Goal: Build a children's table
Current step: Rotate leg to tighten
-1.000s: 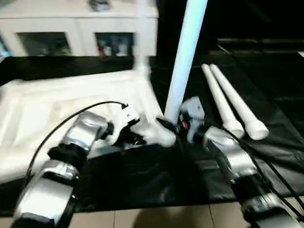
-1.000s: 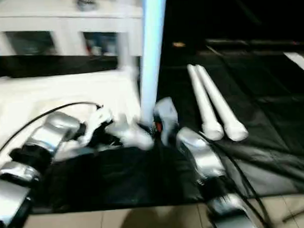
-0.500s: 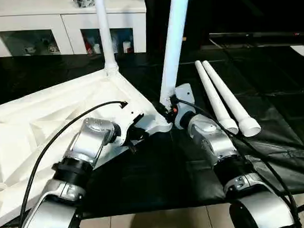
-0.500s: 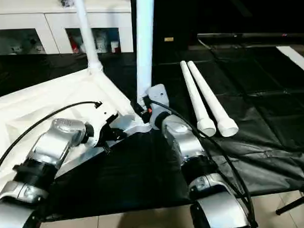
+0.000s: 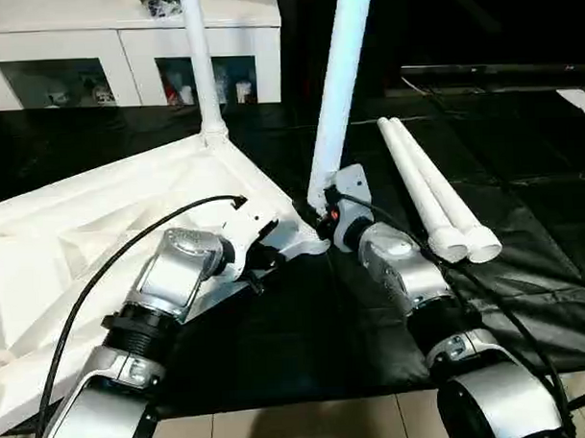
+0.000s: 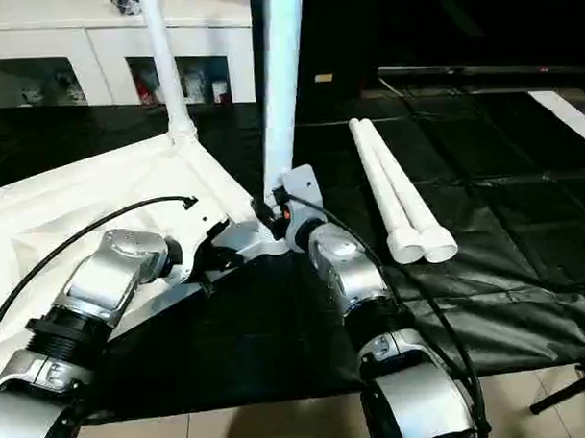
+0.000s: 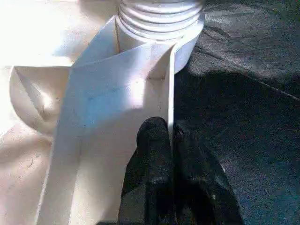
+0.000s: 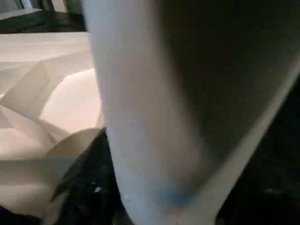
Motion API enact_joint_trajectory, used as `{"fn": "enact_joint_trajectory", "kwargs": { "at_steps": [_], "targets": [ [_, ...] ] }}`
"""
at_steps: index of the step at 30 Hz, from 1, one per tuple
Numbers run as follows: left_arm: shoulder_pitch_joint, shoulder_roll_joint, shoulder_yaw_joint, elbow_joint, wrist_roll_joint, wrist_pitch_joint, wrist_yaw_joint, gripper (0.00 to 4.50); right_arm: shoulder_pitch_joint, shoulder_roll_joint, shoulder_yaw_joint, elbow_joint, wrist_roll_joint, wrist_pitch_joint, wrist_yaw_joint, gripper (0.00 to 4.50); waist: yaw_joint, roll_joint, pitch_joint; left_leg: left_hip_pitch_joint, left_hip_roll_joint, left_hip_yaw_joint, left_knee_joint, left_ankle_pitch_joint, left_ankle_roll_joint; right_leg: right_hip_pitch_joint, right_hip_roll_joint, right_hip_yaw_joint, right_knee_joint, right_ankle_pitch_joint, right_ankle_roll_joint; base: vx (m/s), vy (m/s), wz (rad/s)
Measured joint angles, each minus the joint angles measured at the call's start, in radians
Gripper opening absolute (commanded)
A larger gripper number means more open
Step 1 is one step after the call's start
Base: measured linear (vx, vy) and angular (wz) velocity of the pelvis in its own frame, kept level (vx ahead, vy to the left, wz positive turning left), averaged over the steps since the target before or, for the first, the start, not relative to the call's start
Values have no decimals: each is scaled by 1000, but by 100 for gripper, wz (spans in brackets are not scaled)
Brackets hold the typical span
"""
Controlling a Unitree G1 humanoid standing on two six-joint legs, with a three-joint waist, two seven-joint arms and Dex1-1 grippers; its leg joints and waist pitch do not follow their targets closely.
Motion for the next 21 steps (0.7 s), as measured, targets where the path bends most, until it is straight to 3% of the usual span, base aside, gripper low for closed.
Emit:
{"fn": "enact_joint_trajectory", "kwargs": {
  "at_steps": [6,11,17,21],
  "targets": [
    [-7,15,-19,47,-9,-116,-40,0,91,-31,0,-56,9,-6,60,346,18,5,3,-1,0,0,-1,0,0,0,0,0,-3,0,0,0,0,0],
    [-19,54,-41,98,-10,-227,-122,0,225,-83,1,-212,61,28,183,380,29,9,4,-2,1,0,-2,0,0,0,1,-1,-4,0,0,0,0,0],
    [-32,101,-71,146,-18,-360,-245,0,366,-190,31,-346,101,80,367,428,50,12,6,-4,1,0,-3,0,0,-1,2,-1,-6,0,0,0,0,0],
    [-48,129,-98,190,-20,-452,-330,0,386,-284,48,-437,133,93,500,444,60,13,7,-4,1,0,-2,0,0,-1,1,-1,-5,0,0,0,0,0]
  ]
}}
